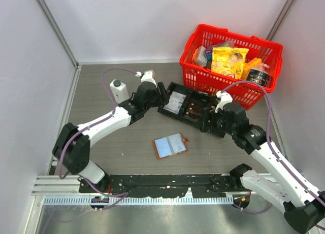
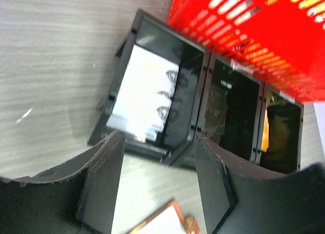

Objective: Take the credit cards out of the card holder
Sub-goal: Place the credit card in the storage box, then remove the credit card from the card holder.

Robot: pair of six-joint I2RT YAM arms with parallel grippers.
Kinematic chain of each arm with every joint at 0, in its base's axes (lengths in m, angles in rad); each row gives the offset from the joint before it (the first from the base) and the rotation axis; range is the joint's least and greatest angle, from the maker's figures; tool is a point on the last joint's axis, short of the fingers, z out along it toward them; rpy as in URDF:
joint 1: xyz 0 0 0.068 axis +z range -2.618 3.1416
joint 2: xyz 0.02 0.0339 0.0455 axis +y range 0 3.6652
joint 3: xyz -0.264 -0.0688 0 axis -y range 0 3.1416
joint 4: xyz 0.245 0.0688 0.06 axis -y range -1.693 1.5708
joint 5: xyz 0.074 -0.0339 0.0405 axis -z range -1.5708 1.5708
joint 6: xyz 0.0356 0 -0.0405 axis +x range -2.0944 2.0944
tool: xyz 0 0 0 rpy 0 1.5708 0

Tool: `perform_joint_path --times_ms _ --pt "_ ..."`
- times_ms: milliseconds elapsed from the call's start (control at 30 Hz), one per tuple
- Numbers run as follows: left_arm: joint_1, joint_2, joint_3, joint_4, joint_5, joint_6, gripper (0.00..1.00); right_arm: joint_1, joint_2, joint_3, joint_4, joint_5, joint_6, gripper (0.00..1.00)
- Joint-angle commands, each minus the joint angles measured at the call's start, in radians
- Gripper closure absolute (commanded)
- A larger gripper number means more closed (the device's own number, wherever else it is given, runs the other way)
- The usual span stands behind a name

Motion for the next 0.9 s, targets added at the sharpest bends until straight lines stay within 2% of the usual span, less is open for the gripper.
perform_joint_path --times_ms 0,133,300,433,700,867 --pt "-0.054 -0.11 -0.078 -0.159 -0.029 0.027 0.4 0.017 0.029 -0.038 0.096 0.002 0.079 0.27" --pt "-0.106 -0.183 -0.162 -0.225 -0.019 0.012 0.44 0.066 0.087 -0.069 0.142 0.011 0.138 0.3" --pt "-0.152 -0.238 -0.243 -0.282 0.012 -0.002 0.52 0.291 0.207 -0.052 0.175 0.198 0.193 0.3" --pt "-0.167 -0.246 -0.292 -0.288 0.055 -0.024 0.57 0.402 0.349 0.006 0.195 0.284 0.213 0.31" --pt "-0.2 -0.203 -0.32 -0.271 0.113 -0.03 0.68 0.45 0.6 0.097 0.195 0.326 0.262 0.4" --pt "-0.2 -0.18 -0.336 -0.241 0.141 -0.012 0.7 0.45 0.704 0.138 0.19 0.313 0.277 0.45"
